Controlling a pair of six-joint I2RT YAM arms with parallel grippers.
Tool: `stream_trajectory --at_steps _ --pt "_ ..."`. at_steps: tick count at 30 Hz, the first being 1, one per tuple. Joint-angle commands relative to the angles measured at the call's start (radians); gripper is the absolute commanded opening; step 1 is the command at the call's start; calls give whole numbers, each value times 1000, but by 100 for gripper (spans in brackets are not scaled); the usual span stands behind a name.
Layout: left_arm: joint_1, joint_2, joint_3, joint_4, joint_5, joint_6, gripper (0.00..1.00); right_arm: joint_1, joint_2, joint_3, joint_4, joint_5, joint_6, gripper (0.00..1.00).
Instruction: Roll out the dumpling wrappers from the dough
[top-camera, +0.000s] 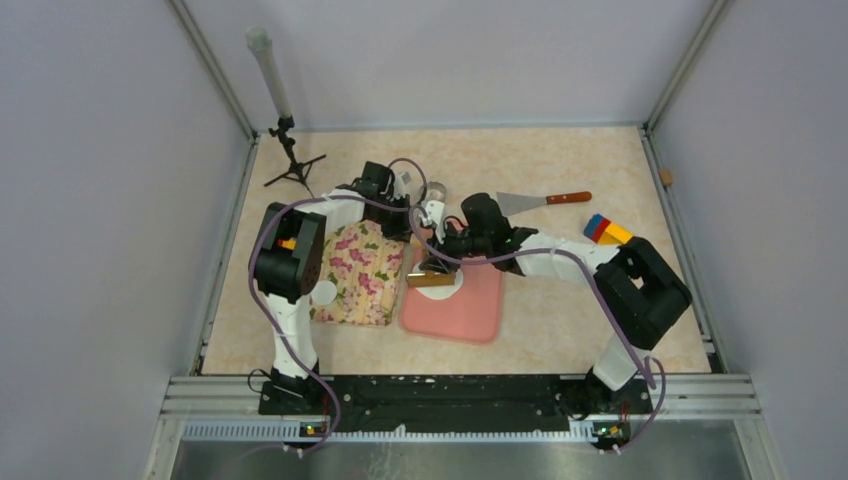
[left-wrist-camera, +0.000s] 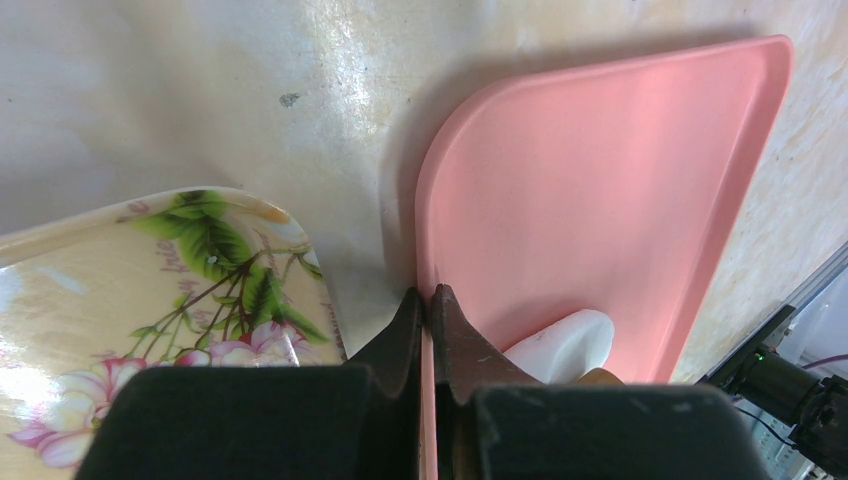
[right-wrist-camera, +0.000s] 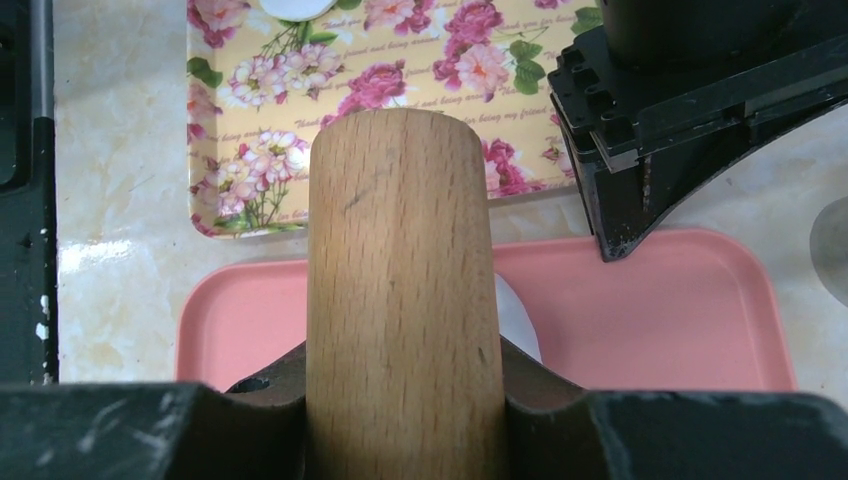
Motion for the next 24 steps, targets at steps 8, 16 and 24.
stream_trajectory --at_steps 8,16,24 --pt "7 -45 -22 -54 -18 15 0 11 90 -13 -381 68 -46 0" --pt "7 -49 -26 -54 -18 15 0 11 101 1 -424 69 -53 0" --pt "8 -50 -27 -52 -17 14 0 11 115 19 -464 77 -70 0"
